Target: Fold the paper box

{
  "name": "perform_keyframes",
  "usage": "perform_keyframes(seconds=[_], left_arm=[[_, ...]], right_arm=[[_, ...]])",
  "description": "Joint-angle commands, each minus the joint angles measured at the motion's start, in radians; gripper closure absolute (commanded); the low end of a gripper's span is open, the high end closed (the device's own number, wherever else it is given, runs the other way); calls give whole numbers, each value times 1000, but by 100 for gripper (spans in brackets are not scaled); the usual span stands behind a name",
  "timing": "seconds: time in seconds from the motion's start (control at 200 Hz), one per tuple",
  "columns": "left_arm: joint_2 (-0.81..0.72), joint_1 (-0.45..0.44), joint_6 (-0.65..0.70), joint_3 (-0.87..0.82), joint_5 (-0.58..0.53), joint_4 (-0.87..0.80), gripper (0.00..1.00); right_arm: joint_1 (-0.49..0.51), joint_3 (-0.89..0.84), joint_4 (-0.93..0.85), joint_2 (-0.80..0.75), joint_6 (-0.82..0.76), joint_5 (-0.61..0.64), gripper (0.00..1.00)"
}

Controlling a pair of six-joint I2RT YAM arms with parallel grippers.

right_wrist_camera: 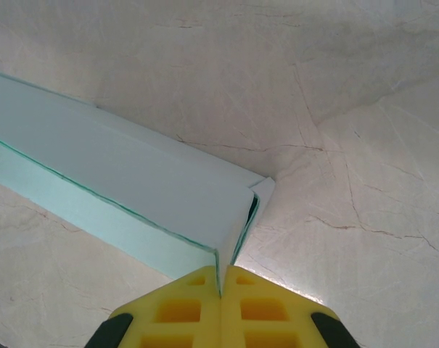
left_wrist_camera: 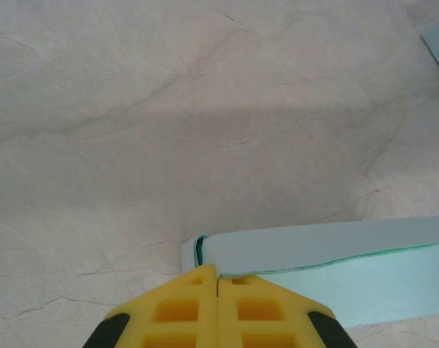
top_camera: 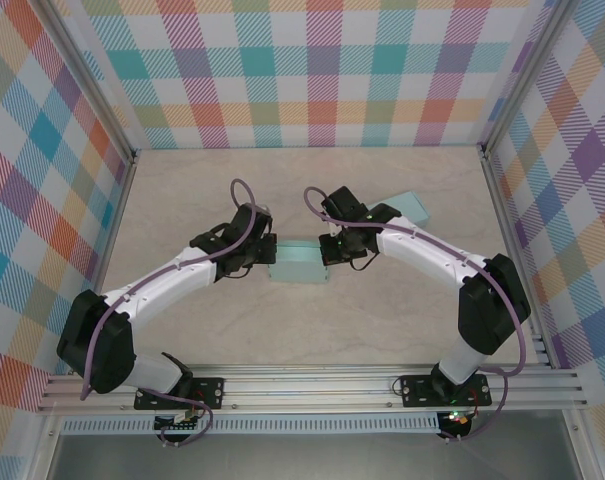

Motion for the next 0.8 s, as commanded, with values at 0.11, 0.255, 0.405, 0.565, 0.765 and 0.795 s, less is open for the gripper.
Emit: perform_keyframes(seconds=[0.11,0.255,0.405,0.565,0.765,0.795], left_arm=[[18,-39,20,-51,-57,-27,100],[16,-71,19,-94,-76,52,100],[7,-116,15,-157,-118,181,100],[-16,-148,20,-234,-161,332,100],[-19,-167,38,-302,-186,522,100],[-7,-168,43,-298,-188,534,100]], right_arm=[[8,-32,22,10,19,-20,100],[9,-72,54,2,19,-22,100],[14,-109,80,0,24,2,100],[15,-140,115,-10,24,68,100],[15,-155,176,-29,5,179,100],[14,-156,185,-31,1,195,100]])
